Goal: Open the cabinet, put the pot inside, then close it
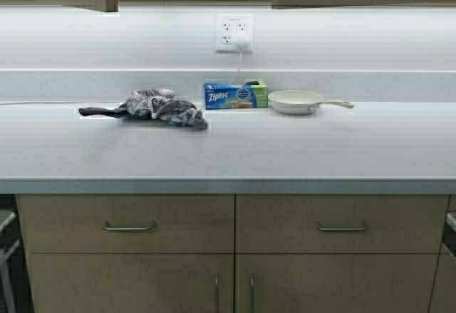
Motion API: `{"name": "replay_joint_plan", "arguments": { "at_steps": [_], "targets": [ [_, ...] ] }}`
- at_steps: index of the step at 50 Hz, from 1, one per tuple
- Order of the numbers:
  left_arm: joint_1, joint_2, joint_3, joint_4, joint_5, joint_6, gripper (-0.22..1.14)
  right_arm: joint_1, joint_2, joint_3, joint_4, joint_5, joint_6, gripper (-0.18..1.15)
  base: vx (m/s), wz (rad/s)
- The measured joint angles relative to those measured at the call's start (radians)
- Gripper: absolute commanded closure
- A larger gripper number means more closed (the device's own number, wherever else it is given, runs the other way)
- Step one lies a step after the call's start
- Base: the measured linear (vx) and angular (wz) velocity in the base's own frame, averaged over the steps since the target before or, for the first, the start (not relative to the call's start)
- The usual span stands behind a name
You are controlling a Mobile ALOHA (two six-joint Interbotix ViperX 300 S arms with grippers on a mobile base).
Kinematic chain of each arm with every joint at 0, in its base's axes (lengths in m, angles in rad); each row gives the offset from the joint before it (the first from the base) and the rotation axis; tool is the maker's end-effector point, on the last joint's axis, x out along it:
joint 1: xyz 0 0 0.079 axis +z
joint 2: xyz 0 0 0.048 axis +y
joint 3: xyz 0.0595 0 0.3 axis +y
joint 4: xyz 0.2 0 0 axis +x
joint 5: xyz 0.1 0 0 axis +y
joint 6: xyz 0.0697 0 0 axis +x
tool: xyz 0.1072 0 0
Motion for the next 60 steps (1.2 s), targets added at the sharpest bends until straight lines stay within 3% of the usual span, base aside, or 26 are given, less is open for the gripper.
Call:
{"name": "replay_joint_plan", "arguments": {
  "at_steps": [16,32,41,60],
  "targets": [
    [-0.061,0.195,-0.143,0.0,-0.031,-0.006,0.88,0.005,0.037,-0.002,-0.002,-0.014,-0.015,0.91,0.05,-0.01],
    [-0.083,0.005,0.061,0.0,-0.038,-0.008,0.88,0.049,0.06,-0.026,-0.003,-0.018,-0.037,0.91,0.1,0.0],
    [-0.107,-0.069,0.14,0.0,-0.046,-0.006,0.88,0.098,0.161,-0.138,0.005,-0.025,-0.037,0.91,0.14,0.04],
    [-0.132,-0.071,0.135,0.0,-0.048,-0.011,0.88,0.104,0.431,-0.396,0.009,-0.005,-0.04,0.91,0.14,0.03]
  ]
}}
